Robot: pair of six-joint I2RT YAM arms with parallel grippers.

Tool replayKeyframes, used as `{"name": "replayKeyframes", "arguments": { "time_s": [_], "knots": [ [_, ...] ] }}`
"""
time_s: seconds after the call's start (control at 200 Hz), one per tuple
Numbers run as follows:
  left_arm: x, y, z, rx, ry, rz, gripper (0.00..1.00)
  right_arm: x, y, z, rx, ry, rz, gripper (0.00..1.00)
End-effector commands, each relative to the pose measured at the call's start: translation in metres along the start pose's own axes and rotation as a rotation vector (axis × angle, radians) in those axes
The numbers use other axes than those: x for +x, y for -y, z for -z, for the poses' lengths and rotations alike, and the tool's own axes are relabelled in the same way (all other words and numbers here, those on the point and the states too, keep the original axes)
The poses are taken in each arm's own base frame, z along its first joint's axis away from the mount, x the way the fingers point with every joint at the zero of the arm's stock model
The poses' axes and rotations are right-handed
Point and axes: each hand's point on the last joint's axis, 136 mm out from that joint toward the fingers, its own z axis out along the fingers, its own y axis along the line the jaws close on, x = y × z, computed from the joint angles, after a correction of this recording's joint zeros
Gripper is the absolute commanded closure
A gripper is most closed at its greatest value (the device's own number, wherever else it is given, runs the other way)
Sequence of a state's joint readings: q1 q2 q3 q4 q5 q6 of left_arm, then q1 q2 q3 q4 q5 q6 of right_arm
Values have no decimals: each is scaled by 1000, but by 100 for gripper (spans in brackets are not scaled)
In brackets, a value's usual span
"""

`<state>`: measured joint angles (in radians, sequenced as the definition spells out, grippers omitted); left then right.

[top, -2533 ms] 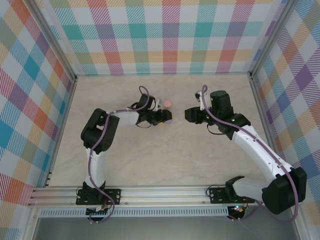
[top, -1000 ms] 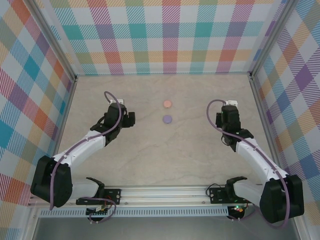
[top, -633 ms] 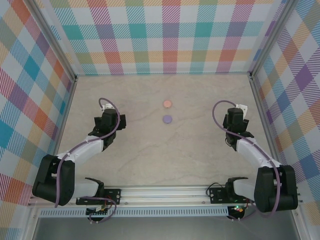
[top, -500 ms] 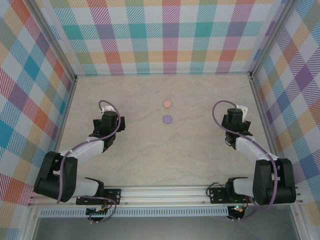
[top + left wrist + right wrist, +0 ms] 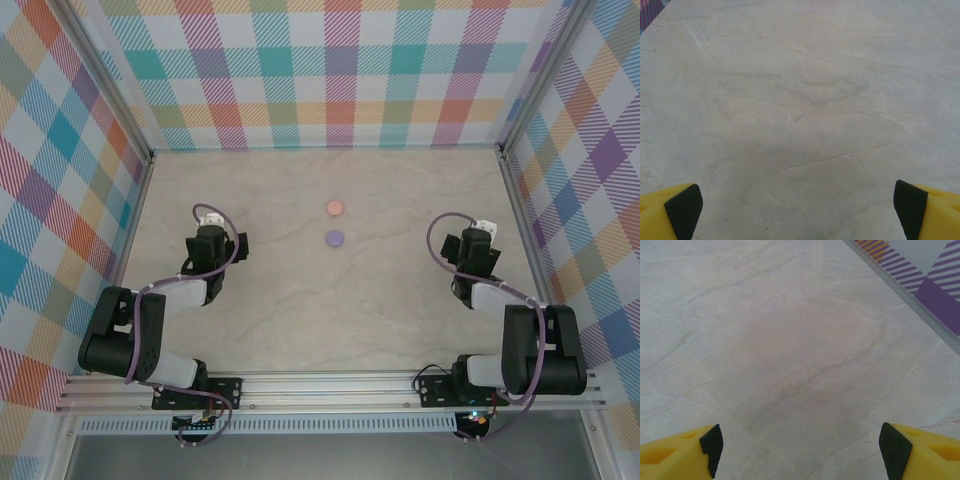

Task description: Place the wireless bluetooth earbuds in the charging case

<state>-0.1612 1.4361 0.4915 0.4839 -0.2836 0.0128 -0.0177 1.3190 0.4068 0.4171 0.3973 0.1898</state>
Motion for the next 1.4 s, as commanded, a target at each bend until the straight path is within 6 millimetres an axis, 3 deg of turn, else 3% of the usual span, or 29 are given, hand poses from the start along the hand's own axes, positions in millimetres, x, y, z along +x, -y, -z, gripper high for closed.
{"name": "replayKeyframes", "arguments": {
  "time_s": [0.0,0.135,0.49,0.62,0.745,0.8,1.395],
  "knots": [
    [-16,3,3,73,75,25,0,-34,-25,5,-159,139,-14,16],
    [-15,-1,8,95,172,38,0,-37,-46,9,-282,180,9,16],
    [-2,11,-6,167,145,9,0,-29,-54,3,-324,191,37,15],
    [1,6,-15,130,110,22,0,-26,-60,2,-348,196,61,14],
    [1,4,-16,124,105,28,0,-14,-73,-10,-371,150,113,0],
    [1,4,-16,125,104,28,0,-16,-80,-11,-373,154,148,0],
    [1,5,-16,126,102,28,0,-15,-81,-11,-376,147,150,0]
  ]
}}
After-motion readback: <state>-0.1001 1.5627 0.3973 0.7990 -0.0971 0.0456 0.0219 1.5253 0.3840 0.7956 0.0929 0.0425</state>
